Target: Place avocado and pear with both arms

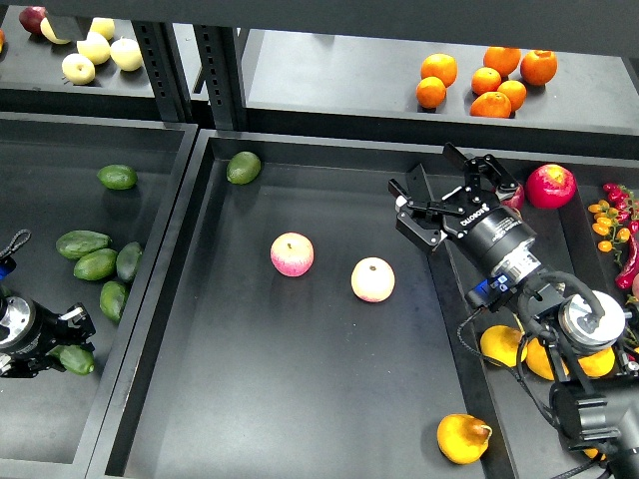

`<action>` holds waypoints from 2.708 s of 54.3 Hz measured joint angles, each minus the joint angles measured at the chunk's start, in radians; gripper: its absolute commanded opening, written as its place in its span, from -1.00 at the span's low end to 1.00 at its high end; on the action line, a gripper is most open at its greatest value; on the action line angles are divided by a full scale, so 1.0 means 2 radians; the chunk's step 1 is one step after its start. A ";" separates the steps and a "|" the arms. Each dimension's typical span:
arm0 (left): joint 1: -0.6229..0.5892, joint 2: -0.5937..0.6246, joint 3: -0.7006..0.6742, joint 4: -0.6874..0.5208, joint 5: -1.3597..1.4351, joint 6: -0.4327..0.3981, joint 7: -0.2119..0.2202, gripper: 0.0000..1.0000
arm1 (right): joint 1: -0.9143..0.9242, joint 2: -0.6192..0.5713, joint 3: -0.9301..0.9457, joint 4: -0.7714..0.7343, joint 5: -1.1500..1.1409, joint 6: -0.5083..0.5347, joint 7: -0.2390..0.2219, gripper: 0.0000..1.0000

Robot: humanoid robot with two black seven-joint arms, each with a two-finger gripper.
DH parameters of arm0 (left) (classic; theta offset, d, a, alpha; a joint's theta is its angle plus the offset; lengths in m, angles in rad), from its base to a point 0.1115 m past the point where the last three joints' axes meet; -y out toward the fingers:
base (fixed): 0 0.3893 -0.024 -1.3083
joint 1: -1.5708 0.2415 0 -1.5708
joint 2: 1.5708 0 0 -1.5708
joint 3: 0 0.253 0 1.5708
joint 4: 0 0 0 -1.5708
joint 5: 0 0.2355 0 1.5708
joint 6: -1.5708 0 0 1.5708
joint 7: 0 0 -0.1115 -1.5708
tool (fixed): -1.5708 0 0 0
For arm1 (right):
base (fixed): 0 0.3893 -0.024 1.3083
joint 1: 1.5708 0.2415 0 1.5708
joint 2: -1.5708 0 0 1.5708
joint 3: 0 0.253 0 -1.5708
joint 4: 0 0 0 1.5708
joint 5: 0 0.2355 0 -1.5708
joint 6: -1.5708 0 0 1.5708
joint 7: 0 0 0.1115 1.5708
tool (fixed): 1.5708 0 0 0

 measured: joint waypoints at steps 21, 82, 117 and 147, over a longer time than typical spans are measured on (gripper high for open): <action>0.001 0.000 -0.001 0.000 0.009 0.000 0.000 0.06 | 0.001 0.000 -0.001 0.000 0.000 0.000 0.000 1.00; 0.003 0.046 -0.181 0.021 -0.022 0.000 0.000 0.99 | 0.001 0.000 -0.001 0.000 0.000 -0.001 0.000 1.00; 0.031 0.005 -0.327 0.053 -0.280 0.000 0.000 0.99 | -0.002 0.000 -0.012 -0.001 -0.001 -0.001 0.000 1.00; 0.162 -0.174 -0.623 0.046 -0.300 0.000 0.000 0.99 | -0.022 -0.004 -0.049 -0.001 0.003 0.002 0.000 1.00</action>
